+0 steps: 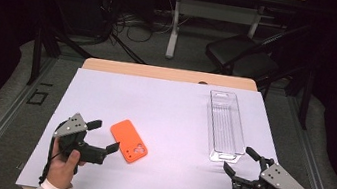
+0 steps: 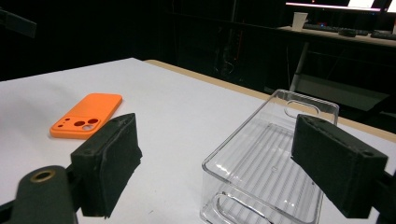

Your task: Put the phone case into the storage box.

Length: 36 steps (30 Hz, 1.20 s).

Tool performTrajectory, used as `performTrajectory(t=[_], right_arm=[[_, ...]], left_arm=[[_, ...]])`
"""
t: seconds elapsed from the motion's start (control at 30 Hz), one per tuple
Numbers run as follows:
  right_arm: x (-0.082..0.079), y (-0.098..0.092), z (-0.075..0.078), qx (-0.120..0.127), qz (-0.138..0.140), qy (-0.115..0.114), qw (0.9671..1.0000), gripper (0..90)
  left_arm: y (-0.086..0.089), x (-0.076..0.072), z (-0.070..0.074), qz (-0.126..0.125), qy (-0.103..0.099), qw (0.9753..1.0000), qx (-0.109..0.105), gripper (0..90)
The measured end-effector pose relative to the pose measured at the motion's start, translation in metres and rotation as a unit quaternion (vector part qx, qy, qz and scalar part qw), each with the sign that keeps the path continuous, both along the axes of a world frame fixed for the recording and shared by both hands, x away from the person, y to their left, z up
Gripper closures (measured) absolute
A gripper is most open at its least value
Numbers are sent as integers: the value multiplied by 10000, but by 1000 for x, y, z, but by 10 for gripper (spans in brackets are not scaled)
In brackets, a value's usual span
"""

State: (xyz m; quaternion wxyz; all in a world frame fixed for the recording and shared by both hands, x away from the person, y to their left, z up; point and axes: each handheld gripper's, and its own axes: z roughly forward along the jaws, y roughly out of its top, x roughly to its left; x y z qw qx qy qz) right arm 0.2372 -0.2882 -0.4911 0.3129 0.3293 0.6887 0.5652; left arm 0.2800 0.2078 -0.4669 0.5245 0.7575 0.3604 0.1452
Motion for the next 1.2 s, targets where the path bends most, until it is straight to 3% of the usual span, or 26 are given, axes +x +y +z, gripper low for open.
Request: performTrajectory(t=[0.2, 0.37, 0.73, 0.97, 1.07, 1.2], right_arm=[[2, -2, -1, -10, -20, 50, 10000, 144], [2, -2, -2, 5, -35, 59, 10000, 144], [3, -1, -3, -20, -45, 94, 9999, 144], [4, -1, -4, -48, -38, 66, 10000, 144], [4, -2, -4, -61, -36, 74, 9999, 144], [4, -1, -5, -71, -59, 74, 9999, 144]], left_arm=[[-8, 12, 6, 41, 148, 9999, 44, 5], [-16, 22, 9, 80, 319, 9992, 242, 5], [-37, 35, 13, 132, 397, 9977, 524, 8], [-44, 43, 13, 115, 418, 9972, 609, 153], [-47, 48, 11, 99, 434, 9969, 645, 163], [-50, 53, 9, 95, 477, 9966, 672, 285]])
